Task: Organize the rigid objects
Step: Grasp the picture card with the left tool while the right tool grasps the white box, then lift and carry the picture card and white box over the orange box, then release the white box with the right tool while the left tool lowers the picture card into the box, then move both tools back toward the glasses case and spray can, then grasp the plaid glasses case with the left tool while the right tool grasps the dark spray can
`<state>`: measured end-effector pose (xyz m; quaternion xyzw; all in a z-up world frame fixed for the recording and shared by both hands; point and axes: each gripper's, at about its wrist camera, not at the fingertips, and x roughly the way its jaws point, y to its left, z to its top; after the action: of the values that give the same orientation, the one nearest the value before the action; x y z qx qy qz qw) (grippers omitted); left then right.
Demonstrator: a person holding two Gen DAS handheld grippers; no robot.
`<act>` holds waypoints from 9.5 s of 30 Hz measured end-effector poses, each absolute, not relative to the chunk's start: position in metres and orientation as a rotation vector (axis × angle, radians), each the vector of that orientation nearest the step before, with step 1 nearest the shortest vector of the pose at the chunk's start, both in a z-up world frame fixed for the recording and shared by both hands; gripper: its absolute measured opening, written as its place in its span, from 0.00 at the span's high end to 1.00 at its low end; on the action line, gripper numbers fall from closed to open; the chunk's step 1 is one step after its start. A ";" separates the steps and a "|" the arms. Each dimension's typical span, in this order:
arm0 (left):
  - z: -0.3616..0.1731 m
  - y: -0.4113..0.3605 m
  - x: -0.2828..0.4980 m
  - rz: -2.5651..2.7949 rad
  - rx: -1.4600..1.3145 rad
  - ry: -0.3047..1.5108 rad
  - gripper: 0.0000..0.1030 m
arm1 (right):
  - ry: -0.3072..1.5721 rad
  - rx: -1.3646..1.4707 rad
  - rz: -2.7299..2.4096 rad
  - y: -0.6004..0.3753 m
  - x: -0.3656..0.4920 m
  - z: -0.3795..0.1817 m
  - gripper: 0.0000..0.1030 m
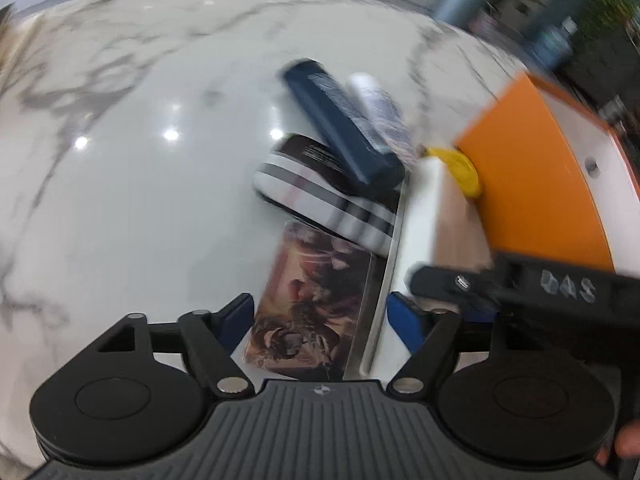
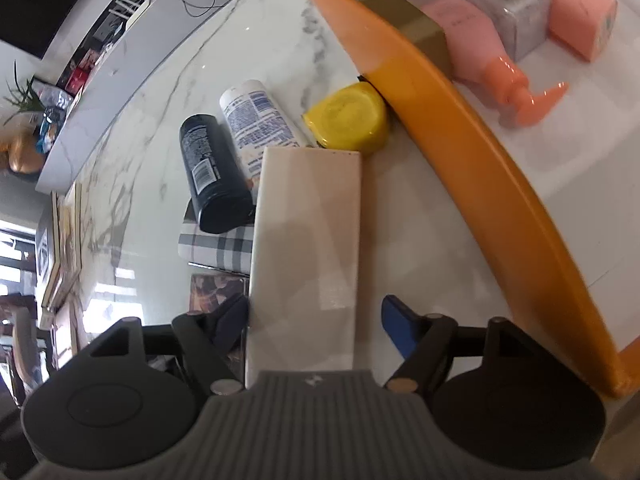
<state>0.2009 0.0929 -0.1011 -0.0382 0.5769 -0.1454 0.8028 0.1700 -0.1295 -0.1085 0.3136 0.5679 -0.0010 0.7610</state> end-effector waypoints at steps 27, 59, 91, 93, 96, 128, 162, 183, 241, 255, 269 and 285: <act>-0.118 0.089 0.202 -0.059 0.071 1.301 0.23 | 1.331 0.269 0.142 -0.099 0.190 -0.103 0.36; -0.104 0.105 0.195 -0.057 -0.072 1.246 0.36 | 1.341 -0.036 0.373 -0.088 0.190 -0.073 0.38; 0.030 -0.010 0.175 -0.273 -0.129 1.002 0.36 | 1.035 0.026 0.363 -0.216 0.173 0.056 0.39; 0.028 -0.026 0.179 -0.308 -0.137 1.007 0.36 | 1.030 0.011 0.337 -0.231 0.175 0.058 0.39; 0.023 -0.048 0.185 -0.346 -0.132 1.012 0.36 | 1.026 -0.033 0.296 -0.255 0.177 0.059 0.39; -0.044 -0.151 0.237 -0.491 -0.037 1.119 0.36 | 1.197 -0.479 0.101 -0.344 0.245 -0.080 0.39; -0.070 -0.171 0.230 -0.526 -0.083 1.261 0.36 | 1.188 -0.486 0.172 -0.343 0.223 -0.079 0.75; -0.118 -0.214 0.243 -0.468 -0.215 1.450 0.36 | 1.063 -0.437 0.145 -0.372 0.203 -0.050 0.71; 0.001 -0.007 0.163 -0.270 0.095 0.772 0.36 | 0.854 -0.259 0.487 -0.171 0.168 0.015 0.51; -0.044 0.070 0.198 -0.080 -0.177 0.957 0.35 | 0.930 -0.389 0.572 -0.095 0.196 -0.016 0.68; -0.097 0.103 0.220 0.064 -0.454 1.003 0.36 | 1.064 -0.119 0.424 -0.076 0.262 -0.053 0.69; -0.115 0.128 0.213 0.121 -0.590 1.013 0.49 | 1.168 -0.035 0.451 -0.050 0.283 -0.078 0.63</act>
<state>0.2132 0.1276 -0.1152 -0.2784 0.4776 0.0570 0.8314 0.2834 -0.0504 -0.0778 -0.0163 0.5467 0.2110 0.8101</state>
